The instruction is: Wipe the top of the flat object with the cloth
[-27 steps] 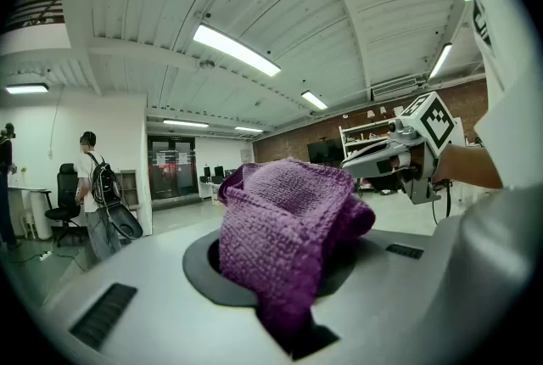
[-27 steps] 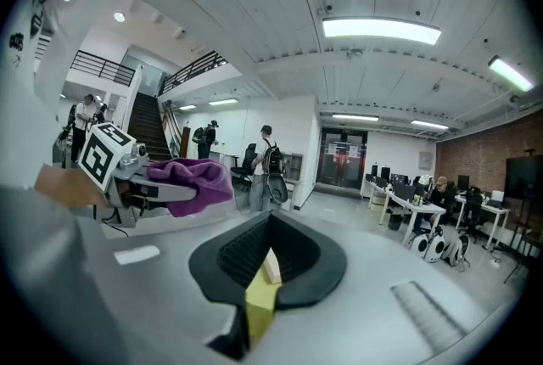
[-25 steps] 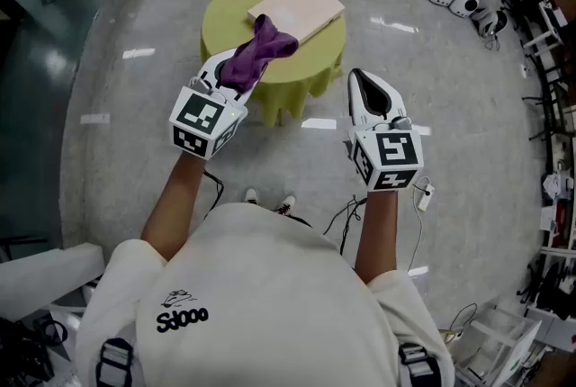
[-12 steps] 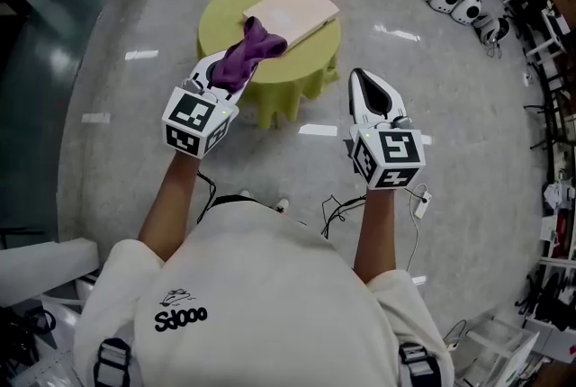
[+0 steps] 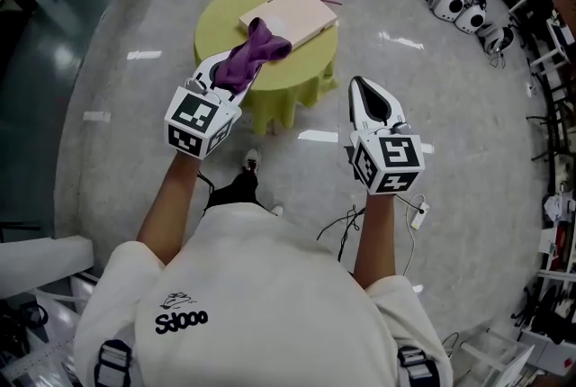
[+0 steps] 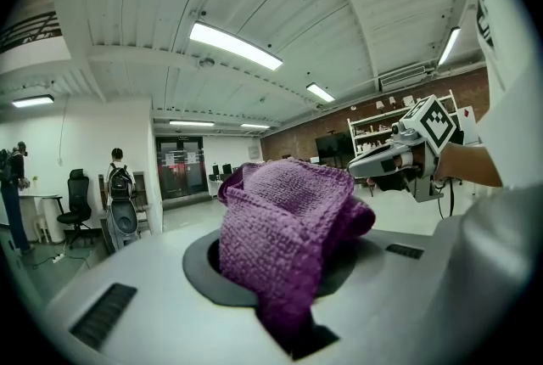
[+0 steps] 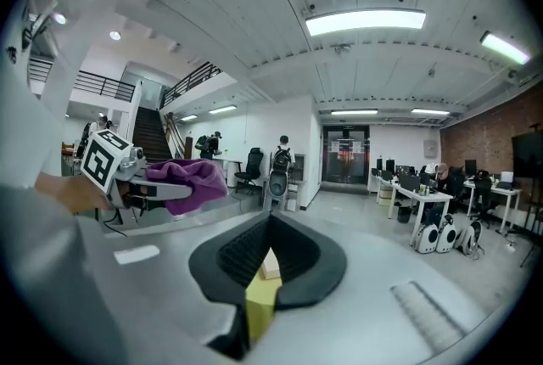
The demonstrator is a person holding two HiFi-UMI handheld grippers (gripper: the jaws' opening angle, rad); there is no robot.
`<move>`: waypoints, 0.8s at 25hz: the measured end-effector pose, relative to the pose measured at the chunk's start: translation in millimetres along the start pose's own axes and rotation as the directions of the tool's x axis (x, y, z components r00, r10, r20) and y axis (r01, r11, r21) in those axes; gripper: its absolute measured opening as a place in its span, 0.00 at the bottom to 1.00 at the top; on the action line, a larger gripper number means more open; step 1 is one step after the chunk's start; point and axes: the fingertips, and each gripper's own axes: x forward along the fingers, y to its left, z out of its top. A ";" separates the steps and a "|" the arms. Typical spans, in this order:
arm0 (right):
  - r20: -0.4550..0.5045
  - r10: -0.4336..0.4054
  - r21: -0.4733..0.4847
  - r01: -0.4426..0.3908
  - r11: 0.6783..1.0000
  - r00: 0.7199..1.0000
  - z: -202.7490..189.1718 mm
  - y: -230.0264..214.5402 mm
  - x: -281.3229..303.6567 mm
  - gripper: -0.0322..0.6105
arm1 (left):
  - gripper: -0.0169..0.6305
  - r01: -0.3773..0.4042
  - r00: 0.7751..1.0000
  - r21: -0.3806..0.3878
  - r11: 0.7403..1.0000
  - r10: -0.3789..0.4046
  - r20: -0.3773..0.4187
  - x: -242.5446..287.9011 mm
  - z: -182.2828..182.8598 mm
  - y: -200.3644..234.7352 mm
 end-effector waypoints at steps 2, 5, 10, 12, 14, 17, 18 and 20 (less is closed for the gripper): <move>-0.002 0.005 0.009 -0.005 1.000 1.000 -2.8 -7.5 9.3 0.06 | 0.14 0.002 1.000 0.000 1.000 -0.002 -0.003 11.5 -1.2 4.0; -0.007 0.013 0.014 -0.013 1.000 1.000 -5.9 -17.3 30.4 0.06 | 0.14 0.002 1.000 0.000 1.000 -0.002 -0.010 30.0 -5.8 17.5; -0.007 0.006 0.013 -0.006 1.000 1.000 -6.1 -43.6 76.7 0.06 | 0.14 0.005 1.000 -0.006 1.000 -0.006 -0.016 74.9 -14.7 52.6; -0.010 0.001 0.013 0.000 1.000 1.000 -4.4 -56.0 99.9 0.06 | 0.14 0.010 1.000 -0.004 1.000 -0.010 -0.017 95.8 -14.9 70.1; -0.013 -0.008 0.013 0.008 1.000 1.000 -1.4 -68.9 123.9 0.06 | 0.14 0.012 1.000 -0.005 1.000 -0.012 -0.016 115.8 -13.2 88.3; -0.015 -0.028 0.017 0.028 0.999 0.999 3.0 -85.8 156.8 0.06 | 0.14 0.020 1.000 -0.011 1.000 -0.021 -0.023 144.0 -15.2 114.7; -0.017 -0.033 0.020 0.033 0.999 0.999 3.7 -90.2 167.4 0.06 | 0.14 0.025 0.999 -0.011 1.000 -0.025 -0.028 152.8 -16.5 123.5; -0.026 -0.042 0.026 0.043 0.999 0.999 4.7 -100.0 189.0 0.06 | 0.14 0.033 0.999 -0.009 0.999 -0.033 -0.035 171.2 -17.4 141.9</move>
